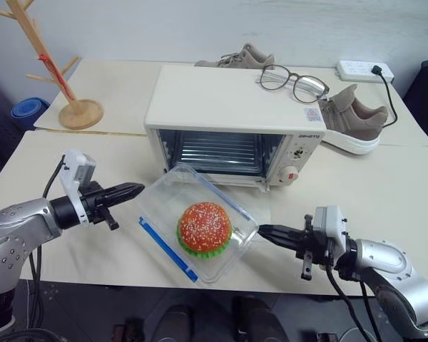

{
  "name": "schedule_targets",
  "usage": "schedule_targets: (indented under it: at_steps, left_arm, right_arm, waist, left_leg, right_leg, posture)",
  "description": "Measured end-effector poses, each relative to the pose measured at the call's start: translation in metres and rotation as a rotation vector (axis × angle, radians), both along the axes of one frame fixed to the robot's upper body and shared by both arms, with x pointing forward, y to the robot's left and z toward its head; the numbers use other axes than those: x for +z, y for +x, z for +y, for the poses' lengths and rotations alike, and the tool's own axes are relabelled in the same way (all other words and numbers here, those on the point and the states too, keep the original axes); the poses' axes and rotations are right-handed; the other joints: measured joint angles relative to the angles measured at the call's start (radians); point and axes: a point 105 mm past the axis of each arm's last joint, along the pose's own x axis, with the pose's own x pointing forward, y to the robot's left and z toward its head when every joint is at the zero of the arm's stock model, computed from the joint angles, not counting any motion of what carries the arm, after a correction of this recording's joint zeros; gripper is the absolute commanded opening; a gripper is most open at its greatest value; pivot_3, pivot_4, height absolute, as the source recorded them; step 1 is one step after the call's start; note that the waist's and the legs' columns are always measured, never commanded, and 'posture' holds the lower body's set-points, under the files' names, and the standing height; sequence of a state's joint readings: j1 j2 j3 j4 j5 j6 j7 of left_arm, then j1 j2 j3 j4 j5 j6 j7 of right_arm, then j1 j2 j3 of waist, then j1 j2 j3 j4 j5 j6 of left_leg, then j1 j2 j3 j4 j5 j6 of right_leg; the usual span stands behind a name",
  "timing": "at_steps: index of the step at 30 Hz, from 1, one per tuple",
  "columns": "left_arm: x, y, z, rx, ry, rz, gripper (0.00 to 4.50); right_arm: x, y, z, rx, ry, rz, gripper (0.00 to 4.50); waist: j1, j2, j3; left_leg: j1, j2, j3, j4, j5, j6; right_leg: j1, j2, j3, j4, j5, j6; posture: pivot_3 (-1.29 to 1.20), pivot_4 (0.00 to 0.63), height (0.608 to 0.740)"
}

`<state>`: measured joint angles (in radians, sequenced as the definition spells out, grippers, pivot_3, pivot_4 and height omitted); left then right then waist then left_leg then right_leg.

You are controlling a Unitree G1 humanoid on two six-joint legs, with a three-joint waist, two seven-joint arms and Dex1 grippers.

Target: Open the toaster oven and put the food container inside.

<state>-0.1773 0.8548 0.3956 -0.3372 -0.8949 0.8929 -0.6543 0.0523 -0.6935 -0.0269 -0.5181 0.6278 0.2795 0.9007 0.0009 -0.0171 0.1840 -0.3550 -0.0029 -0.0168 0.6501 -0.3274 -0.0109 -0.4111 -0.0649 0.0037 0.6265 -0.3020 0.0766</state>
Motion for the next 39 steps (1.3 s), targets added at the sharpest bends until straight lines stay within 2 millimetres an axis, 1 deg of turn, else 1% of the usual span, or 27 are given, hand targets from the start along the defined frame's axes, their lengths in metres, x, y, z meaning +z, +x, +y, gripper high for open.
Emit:
schedule_targets:
  at_steps: [2,5,6,7,9,11,13,15,17,19,20,22,25,26,28,31,35,39]
  left_arm:
    - [0.004,0.001,0.007,0.009,0.026,-0.016,0.00]
    - [0.010,0.006,0.036,0.078,0.066,-0.035,0.00]
    - [0.011,0.005,0.044,0.082,0.086,-0.033,0.00]
    - [0.010,0.001,0.052,0.078,0.122,-0.025,0.00]
    - [0.001,-0.011,0.061,0.025,0.188,0.028,0.00]
    - [-0.011,-0.027,0.062,-0.059,0.215,0.098,0.00]
    - [-0.021,-0.039,0.058,-0.129,0.203,0.155,0.00]
    - [-0.031,-0.054,0.048,-0.216,0.209,0.206,0.00]
    - [-0.036,-0.064,0.034,-0.300,0.216,0.229,0.00]
    - [-0.039,-0.066,0.019,-0.346,0.194,0.218,0.00]
    - [-0.040,-0.067,0.008,-0.379,0.173,0.208,0.00]
    - [-0.046,-0.069,-0.006,-0.416,0.140,0.214,0.00]
    - [-0.047,-0.059,-0.022,-0.418,0.091,0.165,0.00]
    - [-0.049,-0.057,-0.031,-0.432,0.074,0.154,0.00]
    - [-0.052,-0.054,-0.041,-0.445,0.047,0.148,0.00]
    - [-0.054,-0.050,-0.054,-0.455,0.015,0.131,0.00]
    - [-0.057,-0.044,-0.071,-0.462,-0.029,0.109,0.00]
    - [-0.057,-0.037,-0.085,-0.459,-0.060,0.078,0.00]
  right_arm:
    - [0.005,0.001,-0.005,-0.014,-0.008,-0.015,0.05]
    - [0.013,0.004,-0.020,-0.038,-0.056,-0.042,0.05]
    - [0.013,0.004,-0.023,-0.037,-0.070,-0.040,0.05]
    - [0.012,0.002,-0.027,-0.035,-0.090,-0.027,0.05]
    - [0.008,-0.002,-0.033,-0.015,-0.124,0.015,0.05]
    - [0.003,-0.009,-0.038,0.020,-0.157,0.090,0.05]
    - [0.002,-0.014,-0.041,0.046,-0.162,0.142,0.05]
    - [0.001,-0.020,-0.039,0.096,-0.166,0.194,0.05]
    - [0.001,-0.029,-0.032,0.161,-0.173,0.228,0.05]
    - [0.001,-0.034,-0.018,0.228,-0.170,0.245,0.05]
    - [0.001,-0.035,-0.009,0.257,-0.156,0.241,0.05]
    - [0.001,-0.032,0.002,0.271,-0.130,0.234,0.05]
    - [0.004,-0.025,0.014,0.260,-0.086,0.217,0.05]
    - [0.006,-0.022,0.017,0.252,-0.072,0.207,0.05]
    - [0.010,-0.016,0.018,0.226,-0.060,0.194,0.05]
    - [0.014,-0.006,0.014,0.179,-0.053,0.170,0.05]
    - [0.018,0.013,-0.001,0.082,-0.069,0.104,0.05]
    - [0.023,0.030,-0.007,0.020,-0.065,0.039,0.05]
  waist:
    - [0.000,0.000,0.000]
    - [-0.004,0.000,0.000]
    - [-0.004,0.000,0.000]
    - [-0.005,0.000,0.000]
    - [-0.005,0.001,0.001]
    - [-0.004,0.001,0.001]
    - [-0.003,0.001,0.001]
    - [-0.003,0.001,0.001]
    - [-0.001,0.001,0.001]
    - [-0.001,0.002,0.001]
    - [-0.002,0.002,0.001]
    - [-0.002,0.002,0.001]
    - [-0.002,0.002,0.001]
    - [-0.002,0.002,0.001]
    - [-0.002,0.002,0.001]
    - [-0.001,0.002,0.001]
    - [-0.001,0.002,0.001]
    - [-0.004,0.002,0.001]
  left_leg:
    - [0.000,0.000,0.000,0.000,0.000,0.000]
    - [0.001,0.000,0.001,0.000,0.000,0.000]
    - [0.001,0.001,0.001,-0.001,0.000,0.000]
    - [0.001,0.001,0.001,-0.001,0.000,0.000]
    - [0.000,0.001,0.002,-0.002,-0.001,0.001]
    - [0.000,0.001,0.002,-0.002,-0.001,0.001]
    - [0.000,0.001,0.001,-0.001,-0.001,0.002]
    - [0.000,0.001,0.001,-0.001,-0.001,0.002]
    - [0.000,0.001,0.000,-0.001,-0.001,0.002]
    - [0.001,0.001,0.000,-0.001,-0.001,0.002]
    - [0.000,0.001,0.000,-0.001,-0.001,0.002]
    - [0.000,0.001,0.000,-0.001,-0.001,0.002]
    - [-0.001,0.001,0.000,-0.001,-0.001,0.002]
    - [-0.001,0.000,0.000,-0.001,-0.001,0.002]
    - [-0.001,0.000,0.000,0.000,-0.001,0.002]
    - [-0.001,-0.001,0.000,0.001,-0.001,0.002]
    - [-0.001,-0.001,0.001,0.002,-0.001,0.002]
    - [-0.001,-0.001,0.001,0.003,-0.001,0.002]
  right_leg:
    - [0.000,0.000,0.000,0.000,0.000,0.000]
    - [0.000,0.002,0.000,0.000,0.000,0.000]
    - [0.000,0.002,0.000,0.000,0.000,0.000]
    - [0.000,0.002,0.001,-0.001,0.000,0.000]
    - [-0.001,0.002,0.001,-0.001,0.000,-0.001]
    - [0.000,0.000,0.001,-0.003,0.000,-0.001]
    - [0.000,-0.001,0.001,-0.003,0.000,-0.001]
    - [0.000,-0.001,0.001,-0.003,0.000,-0.001]
    - [0.000,-0.002,0.000,-0.003,-0.001,-0.001]
    - [0.001,-0.002,0.000,-0.002,-0.001,-0.001]
    - [0.001,-0.002,0.000,-0.002,0.000,-0.001]
    - [0.000,-0.002,0.000,-0.002,0.000,-0.001]
    - [0.000,-0.002,0.000,-0.002,0.000,0.000]
    - [0.000,-0.002,0.000,-0.002,0.000,0.000]
    - [0.000,-0.002,0.000,-0.002,0.000,0.000]
    - [0.000,-0.002,0.000,-0.002,0.001,0.001]
    - [0.000,-0.002,0.000,-0.001,0.001,0.001]
    - [0.000,0.000,0.001,0.000,0.001,0.002]
  posture:
    - [0.00,0.150,0.740]
    - [0.00,0.150,0.740]
    - [0.00,0.150,0.740]
    - [0.00,0.150,0.740]
    - [0.00,0.150,0.740]
    - [0.00,0.150,0.740]
    - [0.00,0.150,0.740]
    - [0.00,0.150,0.740]
    - [0.00,0.150,0.740]
    - [0.00,0.150,0.740]
    - [0.00,0.150,0.740]
    - [0.00,0.150,0.740]
    - [0.00,0.150,0.740]
    - [0.00,0.150,0.740]
    - [0.00,0.150,0.740]
    - [0.00,0.150,0.740]
    - [0.00,0.150,0.740]
    - [0.00,0.150,0.740]
